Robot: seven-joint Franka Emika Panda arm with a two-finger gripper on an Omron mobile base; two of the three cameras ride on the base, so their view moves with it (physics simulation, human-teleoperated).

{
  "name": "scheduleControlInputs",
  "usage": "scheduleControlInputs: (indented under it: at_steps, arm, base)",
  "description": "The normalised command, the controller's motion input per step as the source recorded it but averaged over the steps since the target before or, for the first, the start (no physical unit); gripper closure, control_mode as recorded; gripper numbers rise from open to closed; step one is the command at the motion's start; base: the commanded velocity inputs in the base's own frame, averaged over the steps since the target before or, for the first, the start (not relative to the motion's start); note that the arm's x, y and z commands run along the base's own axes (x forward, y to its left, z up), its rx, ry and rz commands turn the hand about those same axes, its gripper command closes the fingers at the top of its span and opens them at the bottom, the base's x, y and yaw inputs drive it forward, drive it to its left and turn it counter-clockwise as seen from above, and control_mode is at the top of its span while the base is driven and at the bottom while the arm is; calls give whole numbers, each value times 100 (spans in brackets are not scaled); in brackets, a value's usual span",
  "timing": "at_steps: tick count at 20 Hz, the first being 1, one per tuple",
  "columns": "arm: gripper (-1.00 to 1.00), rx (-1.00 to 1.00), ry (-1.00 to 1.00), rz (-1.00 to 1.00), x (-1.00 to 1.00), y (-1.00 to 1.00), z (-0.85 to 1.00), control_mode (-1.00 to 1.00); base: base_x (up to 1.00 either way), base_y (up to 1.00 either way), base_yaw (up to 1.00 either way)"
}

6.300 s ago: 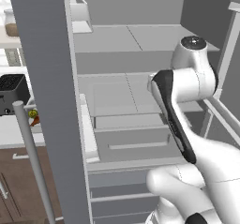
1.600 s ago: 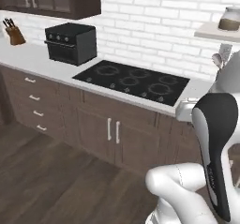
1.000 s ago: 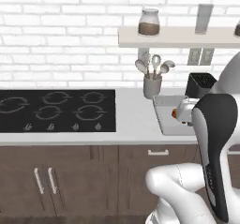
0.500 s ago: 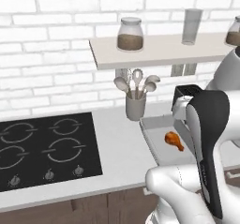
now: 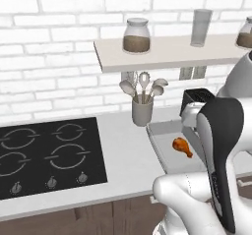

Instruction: Place one lime and one chicken drumstick in each tupperware on the nearby counter, to pack two identical lunches.

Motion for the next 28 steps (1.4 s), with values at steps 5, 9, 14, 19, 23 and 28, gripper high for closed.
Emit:
scheduleControlInputs:
  at_steps: [5,9,14,19,23,28]
  arm:
    - [100,0,41,0,65,-16,-100,-100]
    - [100,6,45,0,86,-61,-100,-100]
    - [100,3,36,0,100,-59,-100,-100]
    - [100,9,15,3,100,-23,-96,-100]
    - [100,36,-6,1,86,-12,7,-100]
    - [100,13,0,2,94,-3,-18,-100]
  base:
    - [0,0,0]
    - [0,0,0]
    - [0,0,0]
    - [0,0,0]
    - [0,0,0]
    - [0,0,0]
